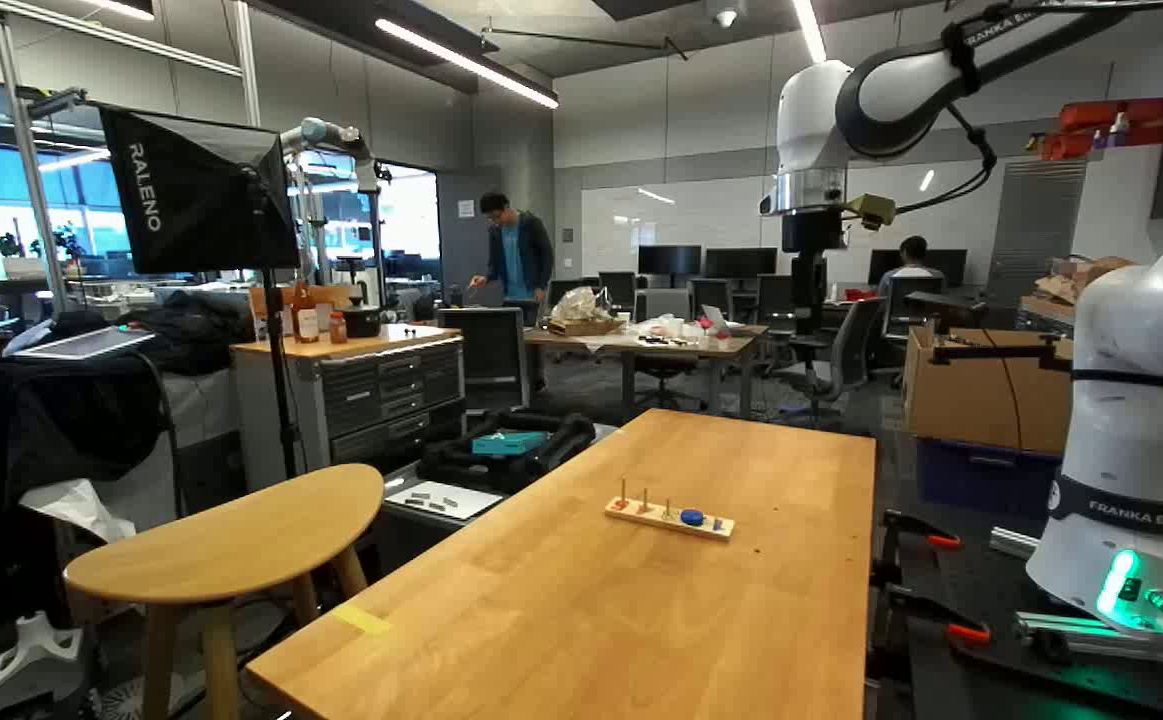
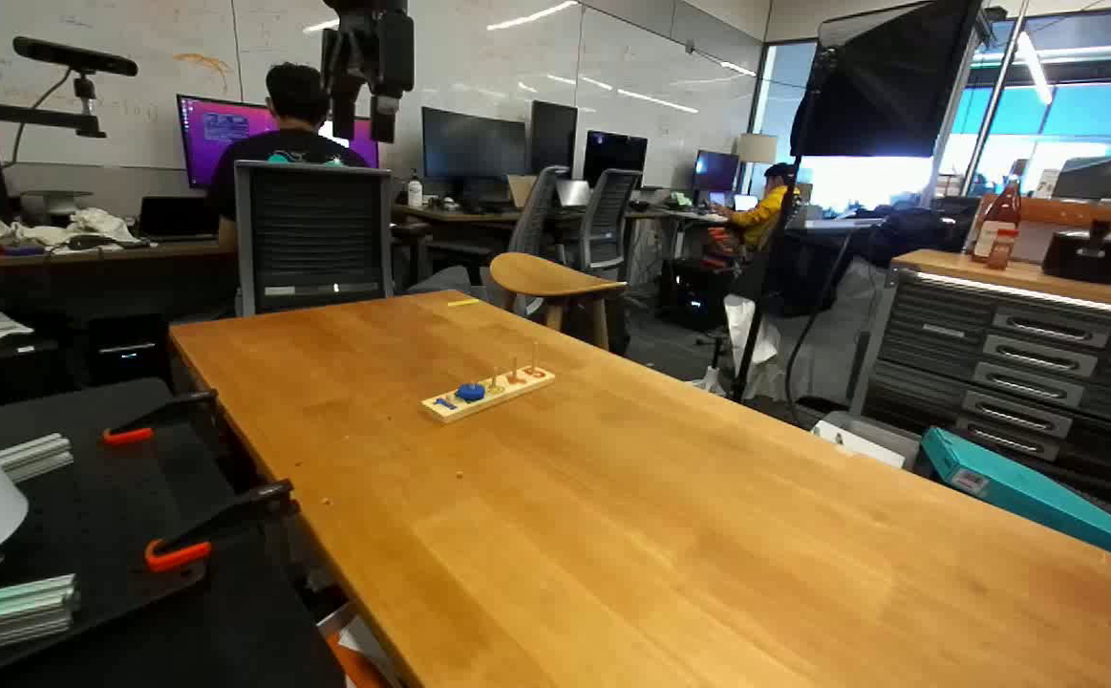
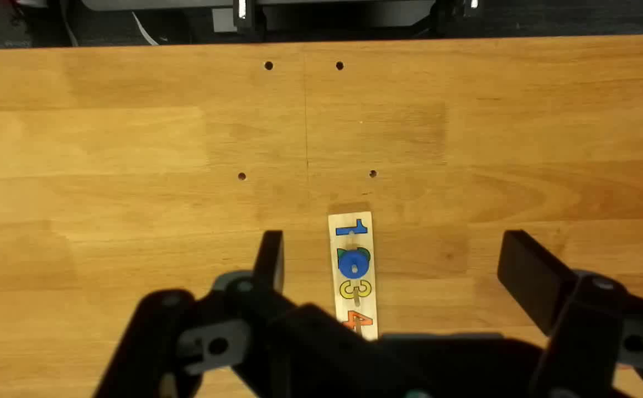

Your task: Put the blue disc on the table

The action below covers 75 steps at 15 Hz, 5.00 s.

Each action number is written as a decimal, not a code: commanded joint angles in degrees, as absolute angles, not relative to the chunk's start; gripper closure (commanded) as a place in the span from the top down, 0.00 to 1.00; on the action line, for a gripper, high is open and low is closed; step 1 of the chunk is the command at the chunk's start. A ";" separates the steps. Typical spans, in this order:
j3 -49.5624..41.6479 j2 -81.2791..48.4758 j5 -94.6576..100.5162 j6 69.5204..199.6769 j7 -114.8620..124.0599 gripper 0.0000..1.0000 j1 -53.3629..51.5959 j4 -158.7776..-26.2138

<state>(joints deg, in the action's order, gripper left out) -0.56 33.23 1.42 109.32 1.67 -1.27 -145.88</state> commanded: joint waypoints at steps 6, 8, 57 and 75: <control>-0.13 33.23 1.17 109.23 1.46 1.00 -0.79 -145.70; -0.13 33.23 1.17 109.23 1.46 1.00 -0.79 -145.70; 1.27 -28.87 7.28 143.13 6.15 0.18 -2.34 -124.42; -1.90 -18.52 8.91 136.30 11.08 0.18 -4.31 -123.82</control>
